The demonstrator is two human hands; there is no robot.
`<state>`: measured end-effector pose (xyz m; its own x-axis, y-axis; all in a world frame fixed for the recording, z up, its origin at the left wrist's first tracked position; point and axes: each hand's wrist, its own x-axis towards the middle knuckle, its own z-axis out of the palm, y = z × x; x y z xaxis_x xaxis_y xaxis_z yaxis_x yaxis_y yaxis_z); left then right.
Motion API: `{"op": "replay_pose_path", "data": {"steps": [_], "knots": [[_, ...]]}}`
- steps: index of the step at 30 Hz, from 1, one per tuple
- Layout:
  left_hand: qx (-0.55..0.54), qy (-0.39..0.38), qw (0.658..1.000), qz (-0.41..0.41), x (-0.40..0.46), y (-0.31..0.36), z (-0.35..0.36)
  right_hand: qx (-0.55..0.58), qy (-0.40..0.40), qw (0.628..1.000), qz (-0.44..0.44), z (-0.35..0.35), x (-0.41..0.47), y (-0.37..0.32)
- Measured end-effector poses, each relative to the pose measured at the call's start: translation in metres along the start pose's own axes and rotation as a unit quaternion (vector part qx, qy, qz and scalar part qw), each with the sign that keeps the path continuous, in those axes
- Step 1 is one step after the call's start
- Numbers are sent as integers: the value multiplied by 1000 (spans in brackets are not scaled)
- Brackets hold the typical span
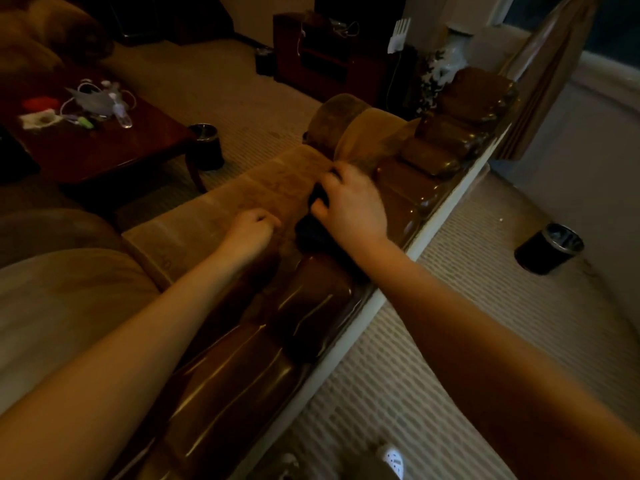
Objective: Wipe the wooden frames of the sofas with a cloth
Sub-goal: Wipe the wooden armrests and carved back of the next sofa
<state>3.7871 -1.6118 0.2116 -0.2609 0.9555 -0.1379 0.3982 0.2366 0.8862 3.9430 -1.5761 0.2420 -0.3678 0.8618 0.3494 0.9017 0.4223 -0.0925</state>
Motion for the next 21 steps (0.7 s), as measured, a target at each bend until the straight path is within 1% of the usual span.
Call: {"op": "replay_pose_path", "data": {"steps": [2,3,4,5,6,7,8,9,10,11,12,13,15,16,17,18,19,20,21], "knots": [[0,1,1000,-5,-3,-5,-7,16,-79,993,-81,19,-28,-31],[4,-1,1000,-8,-4,-7,-12,40,-99,986,-131,28,-50,-42],[7,-4,1000,-13,-6,-11,-18,73,-106,976,-174,31,-72,-47],[7,-8,1000,-17,-9,-14,-24,87,-91,970,-210,29,-87,-43],[6,-11,1000,-19,-11,-18,-30,74,-51,968,-236,25,-92,-32],[8,-14,1000,-21,-14,-21,-36,40,-7,970,-241,18,-86,-19],[11,-15,1000,-23,-17,-24,-42,8,22,974,-226,9,-75,-7],[12,-13,1000,-24,-20,-28,-46,-20,26,981,-193,1,-60,0],[10,-8,1000,-26,-24,-32,-50,-40,-6,987,-154,-4,-44,0],[10,-5,999,-30,-29,-34,-52,-59,-54,990,-118,-6,-31,-8],[12,-2,999,-36,-35,-37,-53,-68,-99,988,-100,-1,-21,-22],[18,2,999,-44,-40,-40,-53,-53,-147,984,-89,8,-15,-39],[30,18,998,-53,-48,-44,-54,-7,-272,960,-72,30,-18,-79],[33,29,997,-57,-51,-46,-56,21,-324,942,-83,41,-26,-96],[34,40,997,-62,-55,-48,-60,47,-359,927,-99,50,-36,-108],[31,54,996,-67,-58,-50,-64,63,-376,918,-114,53,-44,-113],[26,67,995,-72,-62,-51,-69,61,-373,917,-128,51,-44,-110],[21,79,994,-73,-68,-53,-72,28,-351,924,-152,43,-37,-101],[17,87,993,-74,-72,-53,-75,-28,-321,932,-167,33,-23,-86]]}}
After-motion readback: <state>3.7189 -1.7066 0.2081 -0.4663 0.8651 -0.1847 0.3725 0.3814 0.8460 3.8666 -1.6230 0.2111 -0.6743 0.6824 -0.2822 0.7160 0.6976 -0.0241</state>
